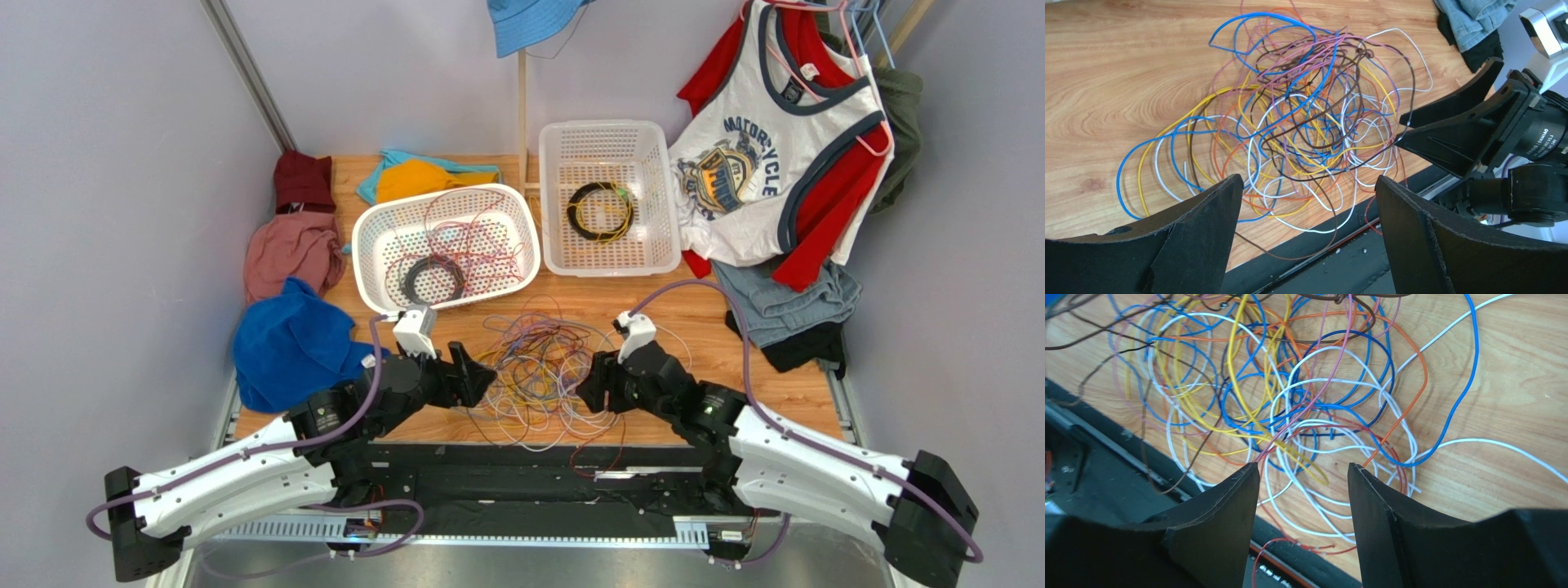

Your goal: Untangle the cables

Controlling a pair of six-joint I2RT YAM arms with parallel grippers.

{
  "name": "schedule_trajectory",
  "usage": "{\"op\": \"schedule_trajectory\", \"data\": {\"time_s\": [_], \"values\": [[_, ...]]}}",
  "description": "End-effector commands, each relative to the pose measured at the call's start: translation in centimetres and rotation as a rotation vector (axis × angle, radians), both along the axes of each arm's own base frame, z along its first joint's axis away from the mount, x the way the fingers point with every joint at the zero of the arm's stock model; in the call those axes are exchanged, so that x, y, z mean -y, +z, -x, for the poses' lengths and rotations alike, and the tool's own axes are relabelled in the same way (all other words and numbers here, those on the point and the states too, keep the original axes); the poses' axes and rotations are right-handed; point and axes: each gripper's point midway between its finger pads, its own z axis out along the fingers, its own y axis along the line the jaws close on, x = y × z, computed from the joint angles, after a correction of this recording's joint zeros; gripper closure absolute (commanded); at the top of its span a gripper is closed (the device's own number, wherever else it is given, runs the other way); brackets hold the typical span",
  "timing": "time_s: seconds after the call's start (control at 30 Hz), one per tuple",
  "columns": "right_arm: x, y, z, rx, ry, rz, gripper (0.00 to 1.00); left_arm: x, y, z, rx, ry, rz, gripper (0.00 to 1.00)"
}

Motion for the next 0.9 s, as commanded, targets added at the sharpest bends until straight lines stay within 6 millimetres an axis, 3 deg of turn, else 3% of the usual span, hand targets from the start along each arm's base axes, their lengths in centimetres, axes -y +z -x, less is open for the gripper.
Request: {"op": "schedule_trajectory", "data": {"time_s": [0.0,0.07,0.1,0.13,0.2,0.23,0.33,0.37,0.47,0.5,0.57,0.6,0.67,0.7,0.73,0.8,0.83,0.87], "values": [[-1.7,1.7,-2.7,0.092,-0.025,-0.003,0.42,-0.4,-1.0,0.3,-0.028,0.015,0.005,0.12],[-1.6,1.6,-3.4,0.102,-0.048,0.031,0.48,-0.4,-1.3,0.4,-0.032,0.013,0.003,0.12],[-1.5,1.5,-3.6,0.106,-0.050,0.048,0.57,-0.4,-1.4,0.3,-0.033,0.015,0.001,0.12],[-1.3,1.3,-3.8,0.107,-0.058,0.064,0.77,-0.3,-1.4,0.3,-0.033,0.013,0.001,0.12],[-1.0,2.7,-4.5,0.141,-0.084,0.080,0.95,-0.3,-1.6,0.3,-0.035,0.013,-0.003,0.12],[-0.7,4.4,-4.7,0.183,-0.089,0.062,1.00,-0.2,-1.5,0.3,-0.034,0.012,0.000,0.12],[0.3,10.3,-4.8,0.290,-0.092,0.020,1.00,-0.2,-1.5,0.3,-0.031,0.010,0.001,0.12],[0.8,15.9,-4.7,0.383,-0.104,-0.086,1.00,-0.2,-1.4,0.2,-0.029,0.015,0.001,0.12],[3.0,23.3,-3.6,0.525,-0.109,-0.163,1.00,-0.2,-1.3,0.2,-0.022,0.018,0.015,0.12],[3.9,27.5,-3.2,0.584,-0.120,-0.213,1.00,-0.2,-1.1,0.1,-0.018,0.020,0.023,0.12],[5.2,30.2,-2.4,0.620,-0.111,-0.202,1.00,-0.1,-1.0,0.1,-0.013,0.020,0.035,0.12],[5.5,32.5,-2.0,0.644,-0.106,-0.225,1.00,-0.1,-1.0,0.1,-0.011,0.017,0.041,0.12],[5.1,31.6,-1.7,0.608,-0.063,-0.171,0.69,0.2,-0.9,0.2,-0.010,0.010,0.055,0.12],[4.0,29.9,-2.2,0.557,-0.039,-0.124,0.54,0.4,-1.0,0.3,-0.015,0.003,0.061,0.12],[3.2,26.8,-2.5,0.493,-0.012,-0.063,0.42,0.6,-0.9,0.3,-0.014,-0.001,0.069,0.12],[1.1,21.9,-2.3,0.373,0.046,-0.023,0.38,0.9,-1.3,0.4,-0.028,-0.014,0.065,0.12],[0.1,17.6,-2.5,0.304,0.069,0.024,0.37,0.9,-1.4,0.5,-0.032,-0.017,0.061,0.12],[-0.4,15.9,-2.4,0.274,0.077,0.028,0.37,1.0,-1.4,0.5,-0.036,-0.021,0.058,0.12]]}}
